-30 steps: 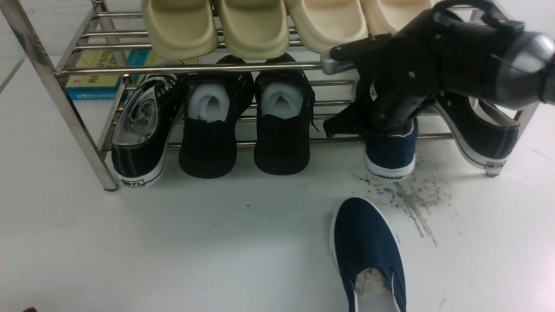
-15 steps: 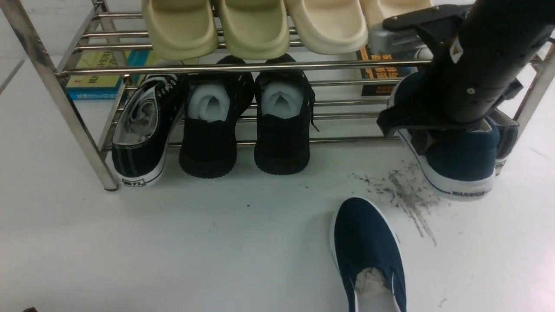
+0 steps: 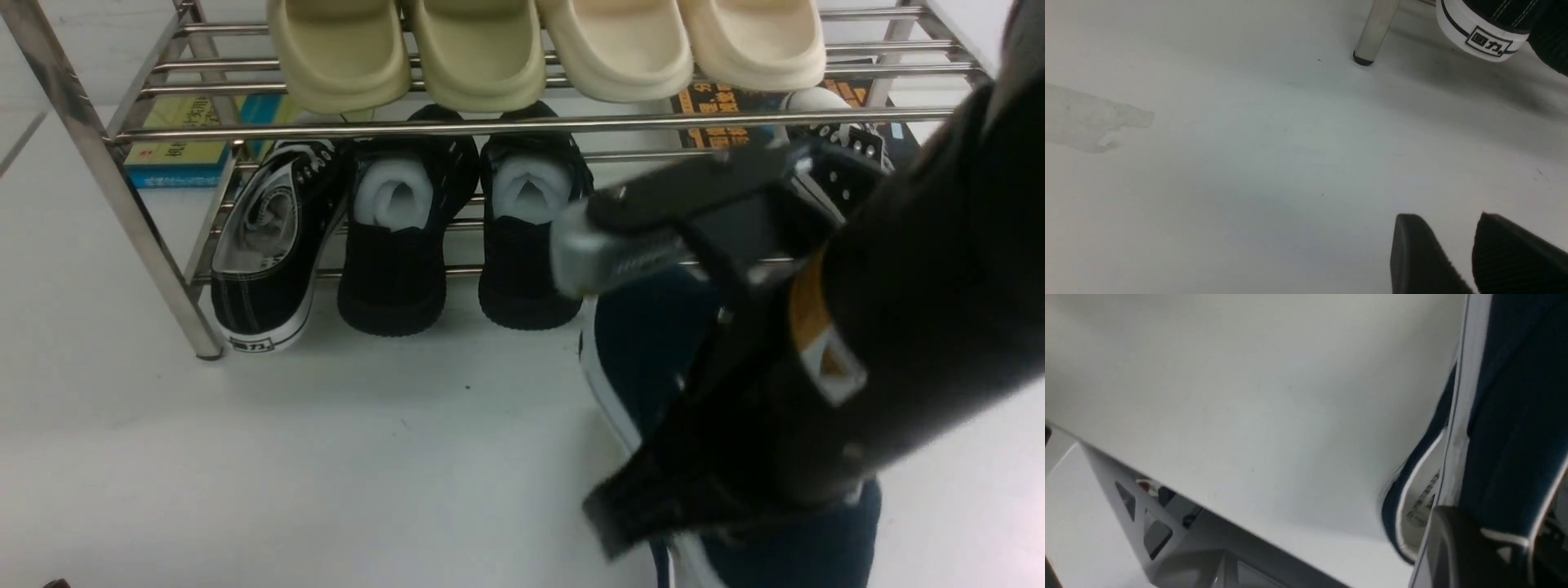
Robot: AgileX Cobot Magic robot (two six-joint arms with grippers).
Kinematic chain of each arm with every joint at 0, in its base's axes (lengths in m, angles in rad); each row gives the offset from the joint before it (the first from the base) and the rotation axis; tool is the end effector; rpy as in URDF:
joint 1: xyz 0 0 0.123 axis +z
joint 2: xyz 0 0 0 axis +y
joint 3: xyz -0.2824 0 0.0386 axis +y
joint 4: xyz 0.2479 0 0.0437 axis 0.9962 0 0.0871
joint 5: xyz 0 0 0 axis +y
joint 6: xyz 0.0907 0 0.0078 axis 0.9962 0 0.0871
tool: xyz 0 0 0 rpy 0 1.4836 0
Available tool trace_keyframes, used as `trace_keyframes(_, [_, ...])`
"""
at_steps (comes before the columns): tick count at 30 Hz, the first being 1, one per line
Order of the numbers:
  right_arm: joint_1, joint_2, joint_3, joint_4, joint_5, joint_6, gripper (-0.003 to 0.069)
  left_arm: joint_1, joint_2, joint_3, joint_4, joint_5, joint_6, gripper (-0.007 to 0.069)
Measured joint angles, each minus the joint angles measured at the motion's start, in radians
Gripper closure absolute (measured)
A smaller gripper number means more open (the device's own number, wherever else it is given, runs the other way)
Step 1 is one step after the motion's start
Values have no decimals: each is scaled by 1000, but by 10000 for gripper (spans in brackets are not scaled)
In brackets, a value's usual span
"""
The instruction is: Take the shoes off the shelf with your hand on the white table.
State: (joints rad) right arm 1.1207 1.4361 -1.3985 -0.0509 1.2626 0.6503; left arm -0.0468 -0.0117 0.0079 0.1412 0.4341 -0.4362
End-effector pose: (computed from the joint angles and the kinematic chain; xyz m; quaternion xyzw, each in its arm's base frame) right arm 0.1264 0.2515 0.3572 -0.2324 0.9559 0.1218 0.1321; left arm 0.0507 0.0030 0.1726 -0.1232 0.8068 -0.0781 0.5725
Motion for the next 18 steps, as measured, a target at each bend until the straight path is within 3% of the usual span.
trace_keyframes(6, [146,87,9,-107,-56,165,624,0,0,0,0,0,0,383])
trace_keyframes(12, [141,244,9,-188,-174,203,621,0,0,0,0,0,0,383])
trace_keyframes(18, [101,348,9,-189,-251,268,617,0,0,0,0,0,0,383])
